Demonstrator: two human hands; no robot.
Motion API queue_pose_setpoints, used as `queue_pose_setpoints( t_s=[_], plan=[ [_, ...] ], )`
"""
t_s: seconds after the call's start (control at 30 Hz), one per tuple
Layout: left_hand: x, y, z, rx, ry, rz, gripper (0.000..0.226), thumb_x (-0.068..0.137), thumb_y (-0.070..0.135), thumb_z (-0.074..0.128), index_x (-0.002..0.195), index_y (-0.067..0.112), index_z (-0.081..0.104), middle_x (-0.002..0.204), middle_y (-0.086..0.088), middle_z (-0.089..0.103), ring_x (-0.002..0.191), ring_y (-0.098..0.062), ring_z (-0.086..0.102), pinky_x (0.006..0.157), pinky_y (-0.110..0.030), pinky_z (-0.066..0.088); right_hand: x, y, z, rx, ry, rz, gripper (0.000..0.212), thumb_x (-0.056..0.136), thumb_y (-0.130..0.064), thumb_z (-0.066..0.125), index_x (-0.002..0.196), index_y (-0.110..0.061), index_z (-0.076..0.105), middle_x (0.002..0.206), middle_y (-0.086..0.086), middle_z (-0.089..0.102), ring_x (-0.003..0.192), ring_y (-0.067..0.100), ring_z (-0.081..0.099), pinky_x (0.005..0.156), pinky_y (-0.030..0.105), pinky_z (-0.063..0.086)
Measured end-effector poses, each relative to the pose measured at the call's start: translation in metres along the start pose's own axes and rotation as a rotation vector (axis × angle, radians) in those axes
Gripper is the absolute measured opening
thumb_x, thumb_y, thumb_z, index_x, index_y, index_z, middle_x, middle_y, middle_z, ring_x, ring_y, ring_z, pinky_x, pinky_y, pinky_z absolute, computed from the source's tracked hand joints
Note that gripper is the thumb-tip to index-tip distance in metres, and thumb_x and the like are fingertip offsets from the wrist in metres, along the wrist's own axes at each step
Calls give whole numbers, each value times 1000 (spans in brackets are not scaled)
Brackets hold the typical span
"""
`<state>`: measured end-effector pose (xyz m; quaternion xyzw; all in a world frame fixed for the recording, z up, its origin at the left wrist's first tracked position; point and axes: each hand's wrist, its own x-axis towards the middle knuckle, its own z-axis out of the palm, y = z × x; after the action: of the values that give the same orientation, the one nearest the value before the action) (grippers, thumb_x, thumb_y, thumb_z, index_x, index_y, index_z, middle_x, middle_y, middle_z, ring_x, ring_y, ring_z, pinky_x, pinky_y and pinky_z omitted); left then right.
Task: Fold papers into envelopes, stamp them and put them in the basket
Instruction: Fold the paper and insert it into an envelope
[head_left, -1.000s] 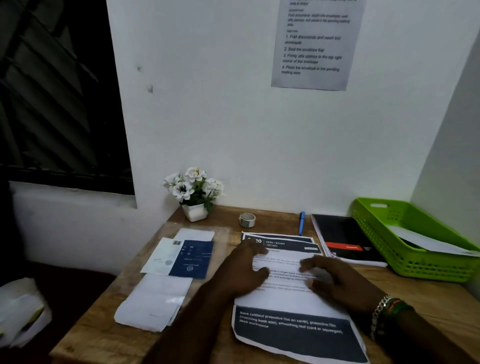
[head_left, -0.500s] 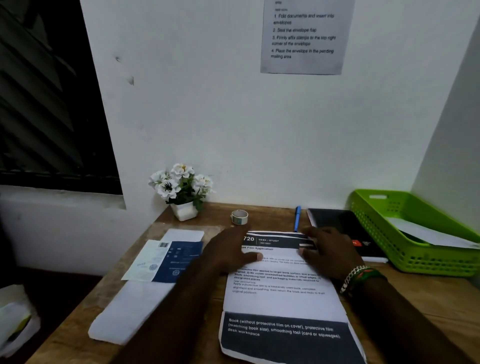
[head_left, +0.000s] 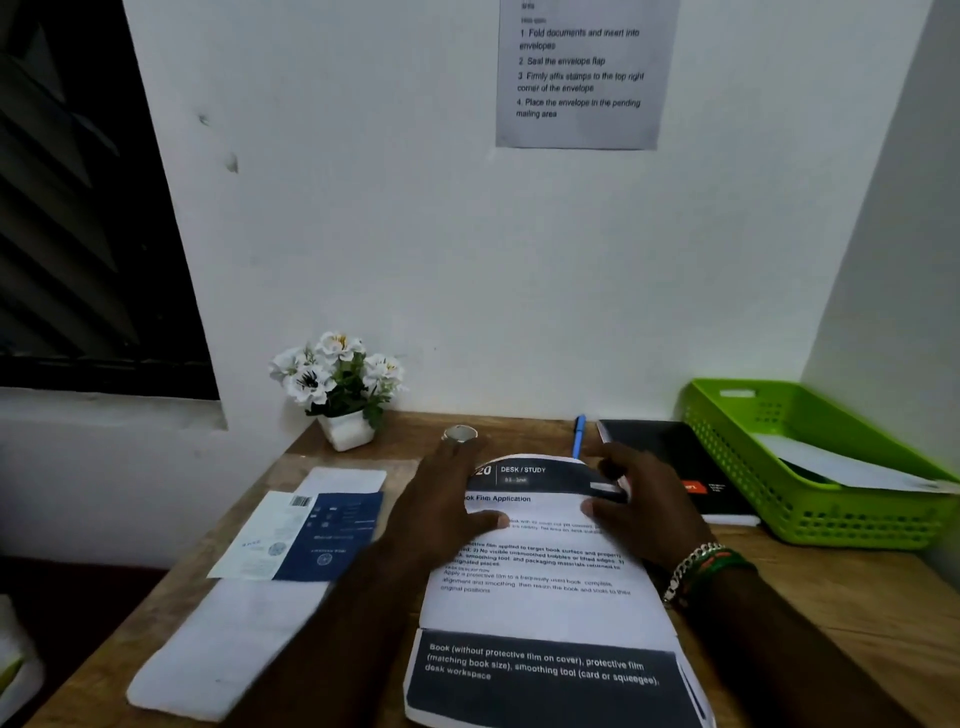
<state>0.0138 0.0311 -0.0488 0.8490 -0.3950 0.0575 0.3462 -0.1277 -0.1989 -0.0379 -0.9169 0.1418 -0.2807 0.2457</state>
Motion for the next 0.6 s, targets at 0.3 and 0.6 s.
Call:
queue_pose_setpoints(
  t_s=[0.3, 0.6],
  plan=[
    [2, 23, -21, -93, 424, 115, 28, 86, 59, 71, 96, 37, 58, 100, 14, 48, 86, 0, 51, 68, -25, 47, -4, -2, -25, 79, -22, -172, 24, 76, -31, 88, 86, -37, 67, 94, -11, 67, 87, 1, 63, 72, 20, 46],
    [-10, 20, -6, 108, -61, 18, 19, 94, 51, 66, 106, 37, 67, 108, 16, 60, 106, -6, 54, 96, -38, 49, -9, -8, -22, -30, -325, -47, 33, 86, -42, 77, 59, -25, 70, 68, -4, 73, 63, 4, 65, 64, 24, 51]
  ],
)
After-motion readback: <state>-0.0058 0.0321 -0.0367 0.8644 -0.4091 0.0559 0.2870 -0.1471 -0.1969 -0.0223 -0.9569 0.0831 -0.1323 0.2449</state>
